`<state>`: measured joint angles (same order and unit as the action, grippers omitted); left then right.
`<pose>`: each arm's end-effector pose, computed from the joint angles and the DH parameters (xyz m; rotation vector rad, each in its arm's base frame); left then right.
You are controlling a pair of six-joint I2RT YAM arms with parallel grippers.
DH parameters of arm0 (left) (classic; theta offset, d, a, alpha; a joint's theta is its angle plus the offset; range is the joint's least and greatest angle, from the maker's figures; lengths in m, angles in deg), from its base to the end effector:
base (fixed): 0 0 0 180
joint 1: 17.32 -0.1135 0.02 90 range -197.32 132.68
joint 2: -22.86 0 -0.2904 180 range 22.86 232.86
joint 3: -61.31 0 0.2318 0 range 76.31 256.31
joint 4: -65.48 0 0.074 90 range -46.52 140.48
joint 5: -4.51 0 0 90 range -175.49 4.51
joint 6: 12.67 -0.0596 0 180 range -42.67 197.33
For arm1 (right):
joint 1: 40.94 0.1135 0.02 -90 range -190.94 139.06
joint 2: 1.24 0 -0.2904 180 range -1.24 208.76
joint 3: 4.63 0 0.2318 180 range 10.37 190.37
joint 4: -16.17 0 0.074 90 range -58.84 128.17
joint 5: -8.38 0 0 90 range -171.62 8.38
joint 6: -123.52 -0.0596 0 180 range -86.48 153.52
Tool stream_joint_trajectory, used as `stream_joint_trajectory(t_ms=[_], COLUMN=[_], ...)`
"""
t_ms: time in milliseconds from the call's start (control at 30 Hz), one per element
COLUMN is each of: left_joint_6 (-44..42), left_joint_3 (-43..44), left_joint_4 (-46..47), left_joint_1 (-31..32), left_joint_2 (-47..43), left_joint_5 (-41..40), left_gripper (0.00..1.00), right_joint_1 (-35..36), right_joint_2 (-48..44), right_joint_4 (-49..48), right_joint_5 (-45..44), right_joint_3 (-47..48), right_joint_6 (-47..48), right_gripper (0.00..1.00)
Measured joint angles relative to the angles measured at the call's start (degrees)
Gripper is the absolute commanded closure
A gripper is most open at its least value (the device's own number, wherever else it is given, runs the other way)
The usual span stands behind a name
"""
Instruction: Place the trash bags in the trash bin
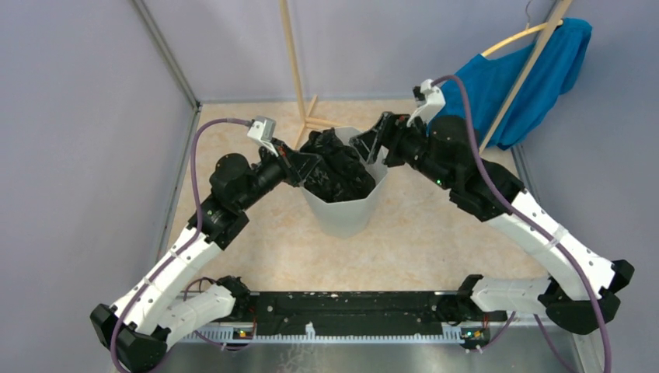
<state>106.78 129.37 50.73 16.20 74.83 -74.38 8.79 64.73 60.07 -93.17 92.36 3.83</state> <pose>0.1573 -0.1180 0.4096 0.2202 1.6245 -1.0074 0.1574 0.1674 0.4687 -0.1759 1.8571 0.8023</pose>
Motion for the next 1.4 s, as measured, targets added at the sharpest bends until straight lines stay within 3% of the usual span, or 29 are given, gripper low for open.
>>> stream_joint_trajectory(t_ms=[233, 533, 767, 800, 867, 967, 1033, 1100, 1267, 1333, 1400], left_joint_6=[0.0, -1.9, -4.1, -4.3, -4.6, -5.0, -5.2, -5.4, -4.9, -4.2, -3.0], left_joint_3=[-0.1, -0.4, -1.9, -2.1, -2.4, -2.8, -3.0, -3.0, -3.0, -2.7, -1.7], left_joint_4=[0.2, 2.9, 5.5, 5.8, 6.1, 6.3, 6.2, 6.1, 3.0, 0.3, -3.3], left_joint_1=[0.0, 0.0, 0.0, 0.0, 0.0, 0.0, 0.0, 0.0, 0.0, 0.0, 0.0], left_joint_2=[0.0, 0.1, 0.1, 0.1, 0.2, 0.4, 0.4, 0.4, -0.5, -1.6, -2.8], left_joint_5=[1.1, 2.0, 2.1, 2.1, 2.2, 2.2, 2.2, 2.4, 2.3, 2.4, 2.5], left_gripper=[1.0, 1.0, 1.0, 1.0, 1.0, 1.0, 0.88, 0.68, 0.22, 0.1, 0.03], right_joint_1=[-0.1, -0.5, -1.0, -1.1, -1.2, -1.2, -1.3, -1.4, -2.4, -3.0, -3.5], right_joint_2=[3.0, 6.9, 8.8, 9.2, 10.1, 10.8, 10.9, 10.9, 10.5, 9.8, 9.0], right_joint_4=[-8.9, -13.0, -16.5, -16.8, -17.2, -17.5, -18.3, -19.6, -22.6, -23.6, -24.6], right_joint_5=[2.9, 5.7, 8.8, 9.1, 9.7, 10.4, 10.6, 11.0, 12.9, 13.8, 14.8], right_joint_3=[4.4, 2.9, -0.8, -1.0, -1.0, -1.1, -1.7, -2.9, -7.1, -9.0, -10.1], right_joint_6=[-9.1, -19.2, -24.0, -24.6, -25.2, -26.1, -26.1, -26.0, -25.5, -24.9, -24.2], right_gripper=[0.23, 0.31, 0.45, 0.47, 0.64, 0.8, 0.91, 1.0, 1.0, 1.0, 1.0])
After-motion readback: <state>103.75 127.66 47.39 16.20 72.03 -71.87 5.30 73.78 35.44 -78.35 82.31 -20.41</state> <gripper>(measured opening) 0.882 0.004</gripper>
